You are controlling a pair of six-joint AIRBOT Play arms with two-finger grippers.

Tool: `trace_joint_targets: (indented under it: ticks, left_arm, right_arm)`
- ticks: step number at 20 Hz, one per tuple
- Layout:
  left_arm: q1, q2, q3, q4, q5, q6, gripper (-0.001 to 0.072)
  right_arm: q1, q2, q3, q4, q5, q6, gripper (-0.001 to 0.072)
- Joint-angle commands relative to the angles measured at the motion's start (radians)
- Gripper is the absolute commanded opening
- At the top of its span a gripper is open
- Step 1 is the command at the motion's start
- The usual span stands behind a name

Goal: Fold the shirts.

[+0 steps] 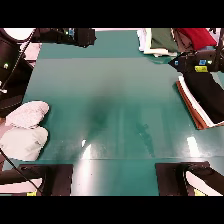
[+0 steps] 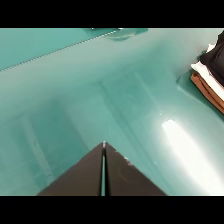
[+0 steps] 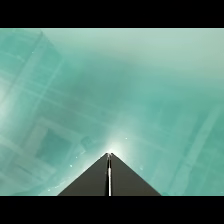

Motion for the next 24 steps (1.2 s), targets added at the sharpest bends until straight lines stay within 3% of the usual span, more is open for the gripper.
trace_joint_targets:
  ticks: [1, 13, 15, 19, 24]
  left_arm:
    - [0.0, 0.0, 0.0, 0.0, 0.001, 0.0, 0.0023]
    - [0.002, 0.003, 0.0, -0.016, 0.022, -0.001, 0.0023]
    - [0.044, 0.039, 0.005, 0.031, -0.098, 0.0, 0.0022]
    - [0.209, 0.182, -0.054, 0.266, -0.377, -0.011, 0.0022]
    - [0.426, 0.32, -0.436, 0.429, -0.456, -0.007, 0.0043]
  right_arm:
    - [0.002, 0.001, 0.001, 0.001, -0.001, 0.0, 0.0017]
    - [0.002, 0.001, 0.001, 0.0, 0.001, 0.0, 0.0017]
    - [0.002, 0.0, 0.001, 0.0, 0.003, 0.0, 0.0017]
    - [0.002, 0.001, 0.001, 0.0, 0.021, 0.0, 0.0017]
    - [0.002, 0.001, 0.001, 0.0, 0.026, 0.0, 0.0017]
